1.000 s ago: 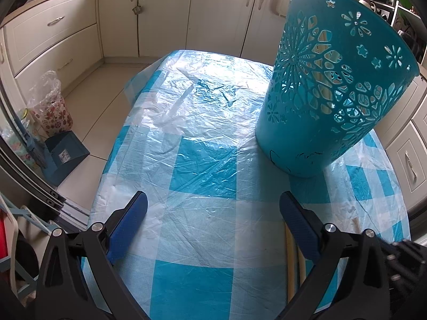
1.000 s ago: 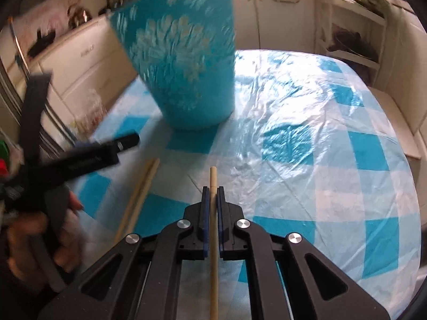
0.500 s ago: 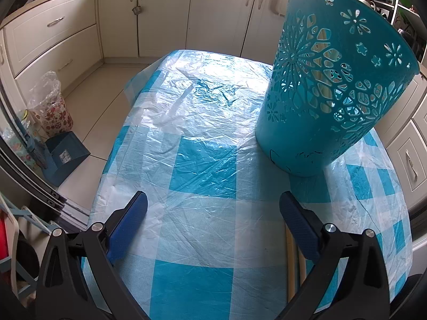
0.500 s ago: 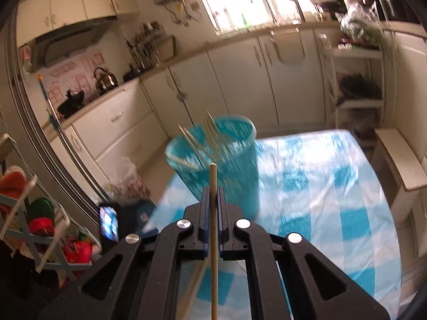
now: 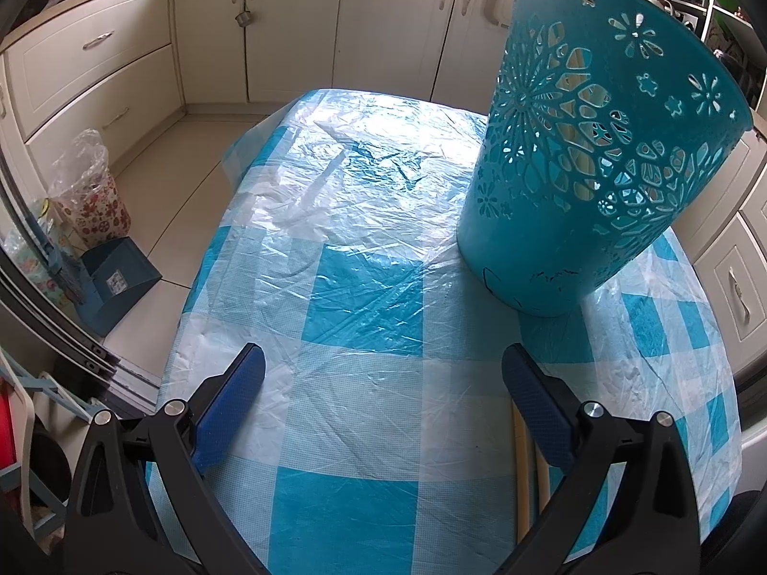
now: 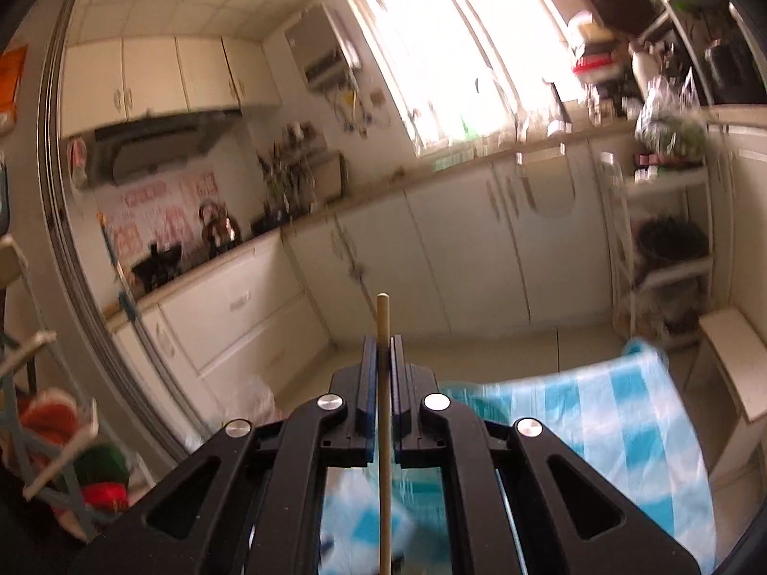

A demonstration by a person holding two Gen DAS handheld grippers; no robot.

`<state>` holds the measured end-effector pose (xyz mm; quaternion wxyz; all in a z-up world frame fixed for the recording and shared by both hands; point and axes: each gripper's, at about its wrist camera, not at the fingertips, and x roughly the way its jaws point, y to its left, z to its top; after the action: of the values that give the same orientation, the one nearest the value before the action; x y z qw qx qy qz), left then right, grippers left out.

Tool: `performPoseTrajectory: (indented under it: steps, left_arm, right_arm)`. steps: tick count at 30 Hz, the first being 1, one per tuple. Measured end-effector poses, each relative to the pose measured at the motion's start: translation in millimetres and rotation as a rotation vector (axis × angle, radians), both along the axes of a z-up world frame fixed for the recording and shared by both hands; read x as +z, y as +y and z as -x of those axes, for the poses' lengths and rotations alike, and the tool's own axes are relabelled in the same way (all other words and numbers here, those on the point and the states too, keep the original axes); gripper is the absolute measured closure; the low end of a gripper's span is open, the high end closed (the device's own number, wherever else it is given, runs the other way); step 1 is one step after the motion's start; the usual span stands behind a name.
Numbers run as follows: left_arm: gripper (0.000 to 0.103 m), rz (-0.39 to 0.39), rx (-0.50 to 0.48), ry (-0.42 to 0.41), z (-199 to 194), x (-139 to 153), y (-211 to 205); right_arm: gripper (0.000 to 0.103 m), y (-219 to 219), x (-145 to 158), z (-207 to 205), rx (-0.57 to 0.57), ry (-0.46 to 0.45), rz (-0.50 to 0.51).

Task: Organize utensils
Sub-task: 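Lift the chopstick with the right gripper over the teal basket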

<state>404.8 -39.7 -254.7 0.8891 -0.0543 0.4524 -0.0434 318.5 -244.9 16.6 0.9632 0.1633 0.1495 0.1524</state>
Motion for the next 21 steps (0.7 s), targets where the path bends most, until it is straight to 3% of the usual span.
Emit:
performPoseTrajectory:
  steps: [5, 10, 16, 21]
  left_arm:
    - [0.008, -0.001, -0.001, 0.0, 0, 0, -1]
    - [0.008, -0.002, -0.007, 0.002, -1, -1, -3]
    - [0.008, -0.003, -0.012, 0.003, -2, -1, -5]
    - [0.008, -0.006, -0.013, 0.004, -2, -1, -5]
  right_arm:
    - [0.097, 5, 15, -27, -0.101, -0.11, -0.014]
    - [0.097, 18, -11, -54, -0.213, -0.137, 0.074]
    - [0.097, 28, -69, -78, -0.23, -0.016, 0.169]
    - [0.094, 32, -87, -59, -0.189, 0.041, 0.188]
